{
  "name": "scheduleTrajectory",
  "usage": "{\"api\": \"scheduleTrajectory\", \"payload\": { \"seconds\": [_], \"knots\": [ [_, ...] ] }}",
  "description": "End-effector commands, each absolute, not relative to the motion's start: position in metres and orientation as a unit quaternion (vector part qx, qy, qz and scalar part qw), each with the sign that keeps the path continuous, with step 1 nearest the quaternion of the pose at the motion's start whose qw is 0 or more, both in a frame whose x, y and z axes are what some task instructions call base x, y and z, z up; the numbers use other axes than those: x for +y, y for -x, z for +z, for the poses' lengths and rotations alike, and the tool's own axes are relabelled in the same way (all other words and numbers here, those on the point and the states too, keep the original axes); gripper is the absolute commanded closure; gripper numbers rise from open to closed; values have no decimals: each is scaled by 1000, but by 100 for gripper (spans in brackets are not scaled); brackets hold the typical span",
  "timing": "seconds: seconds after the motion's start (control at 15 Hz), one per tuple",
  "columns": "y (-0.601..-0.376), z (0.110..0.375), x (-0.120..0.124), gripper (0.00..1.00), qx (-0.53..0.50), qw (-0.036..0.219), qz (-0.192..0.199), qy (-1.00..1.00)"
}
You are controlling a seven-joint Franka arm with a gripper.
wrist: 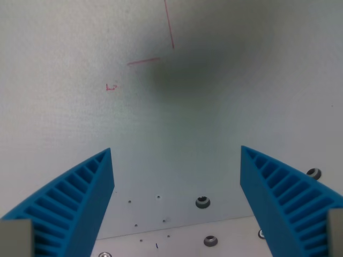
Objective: Move in gripper positive x
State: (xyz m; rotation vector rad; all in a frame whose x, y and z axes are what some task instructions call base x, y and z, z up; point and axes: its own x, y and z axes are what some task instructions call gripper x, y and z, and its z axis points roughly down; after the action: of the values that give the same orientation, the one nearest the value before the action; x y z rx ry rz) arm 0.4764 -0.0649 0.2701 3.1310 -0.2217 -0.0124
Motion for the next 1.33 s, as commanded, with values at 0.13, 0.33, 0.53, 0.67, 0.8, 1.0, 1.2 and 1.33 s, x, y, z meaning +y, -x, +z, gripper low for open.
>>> {"api": "scheduleTrajectory", "payload": {
  "seconds": [0.13,0.33,0.53,0.67,0.8,1.0,1.2,1.33],
  "knots": [
    [-486,272,-66,0,-71,1,-2,-997],
    [-501,272,-68,0,-71,1,-2,-997],
    [-516,271,-71,0,-71,1,-2,-997],
    [-526,271,-72,0,-71,1,-2,-997],
    [-536,271,-73,0,-71,1,-2,-997],
    [-551,271,-76,0,-71,1,-2,-997],
    [-566,271,-78,0,-71,1,-2,-997],
    [-575,271,-79,0,-71,1,-2,-997]
  ]
}}
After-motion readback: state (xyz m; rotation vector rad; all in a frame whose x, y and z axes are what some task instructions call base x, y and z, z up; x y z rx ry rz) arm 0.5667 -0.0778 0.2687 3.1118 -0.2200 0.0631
